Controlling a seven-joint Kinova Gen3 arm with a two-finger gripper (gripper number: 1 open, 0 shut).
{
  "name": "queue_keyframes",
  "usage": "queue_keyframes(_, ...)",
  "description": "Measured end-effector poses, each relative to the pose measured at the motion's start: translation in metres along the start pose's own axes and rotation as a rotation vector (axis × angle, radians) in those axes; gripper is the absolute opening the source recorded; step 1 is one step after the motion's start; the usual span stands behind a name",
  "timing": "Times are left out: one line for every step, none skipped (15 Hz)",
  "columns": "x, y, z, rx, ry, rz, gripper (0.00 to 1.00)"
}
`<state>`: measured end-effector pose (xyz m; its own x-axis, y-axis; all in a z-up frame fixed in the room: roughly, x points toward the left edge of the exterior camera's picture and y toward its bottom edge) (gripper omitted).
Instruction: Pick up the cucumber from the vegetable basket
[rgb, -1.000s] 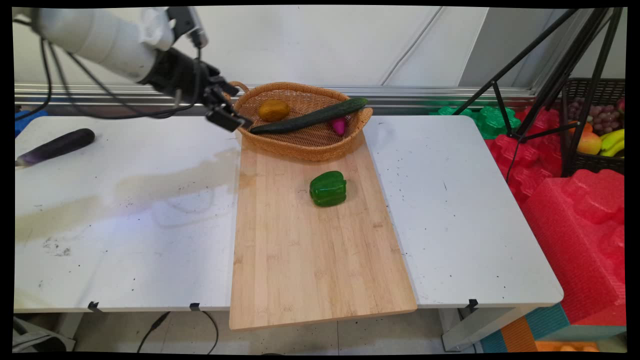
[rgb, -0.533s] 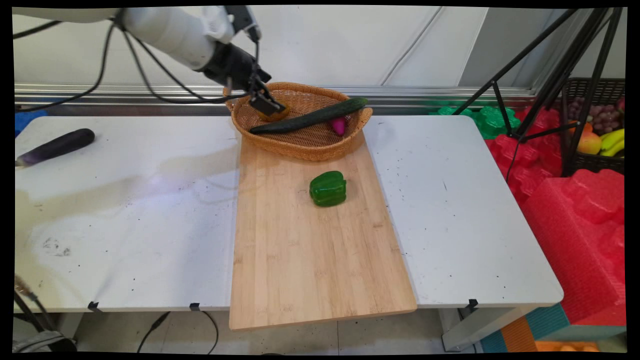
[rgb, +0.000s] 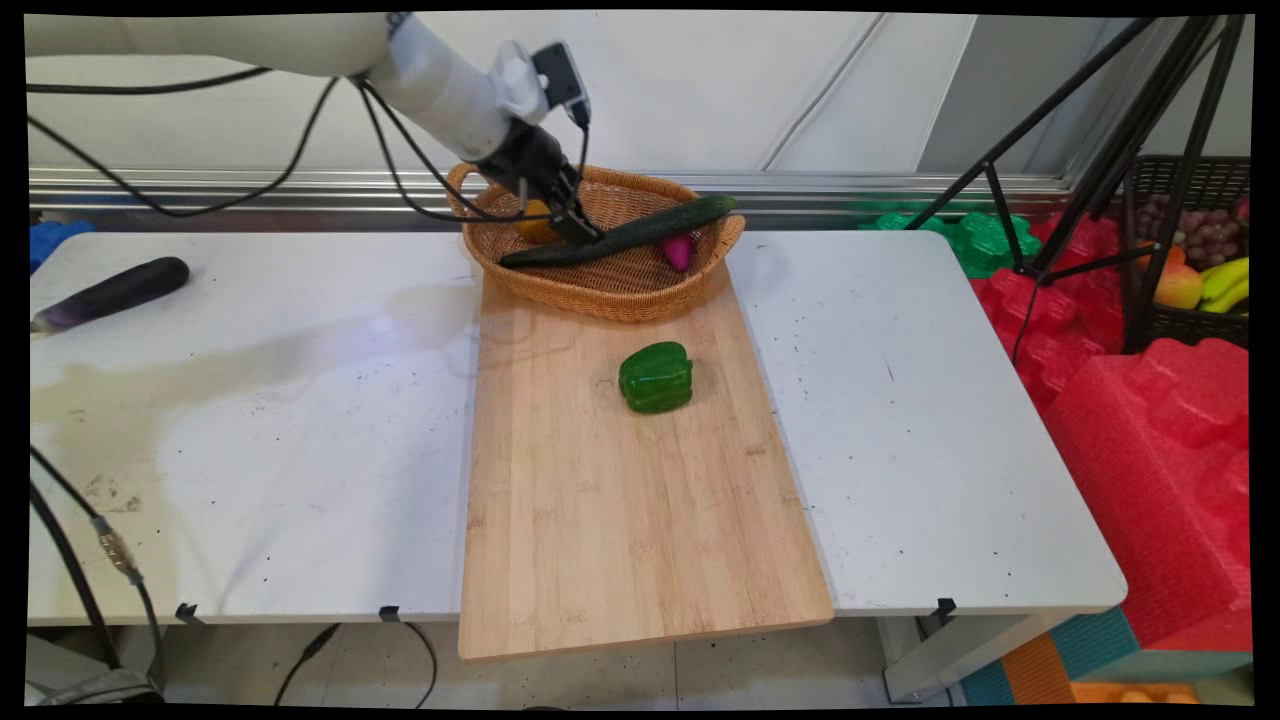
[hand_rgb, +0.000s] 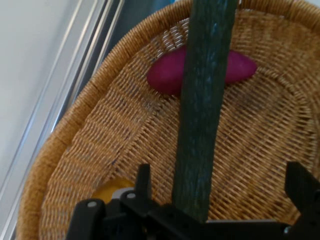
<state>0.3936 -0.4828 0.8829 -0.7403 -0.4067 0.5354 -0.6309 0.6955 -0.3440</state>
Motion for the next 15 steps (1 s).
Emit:
queue_keyframes(0.002,-0.002,0.012,-0.005,-0.010,0.009,1.00)
queue_keyframes(0.003,-0.004,0.024,-0.012,-0.019,0.015,1.00)
queue_keyframes(0.004,-0.005,0.034,-0.019,-0.027,0.023,1.00)
queue_keyframes(0.005,-0.006,0.043,-0.024,-0.033,0.030,1.00)
queue_keyframes(0.007,-0.007,0.053,-0.028,-0.039,0.037,1.00)
queue_keyframes(0.007,-0.008,0.061,-0.032,-0.045,0.043,1.00)
queue_keyframes(0.008,-0.009,0.068,-0.034,-0.049,0.046,1.00)
queue_keyframes(0.009,-0.010,0.076,-0.037,-0.054,0.051,1.00)
queue_keyframes(0.010,-0.010,0.081,-0.038,-0.057,0.053,1.00)
queue_keyframes(0.010,-0.010,0.085,-0.038,-0.060,0.056,1.00)
queue_keyframes(0.011,-0.010,0.090,-0.036,-0.063,0.057,1.00)
queue_keyframes(0.012,-0.010,0.093,-0.033,-0.066,0.057,0.00)
queue_keyframes(0.012,-0.010,0.094,-0.030,-0.067,0.056,0.00)
queue_keyframes(0.013,-0.009,0.096,-0.024,-0.069,0.055,0.00)
queue_keyframes(0.013,-0.009,0.097,-0.017,-0.070,0.055,0.00)
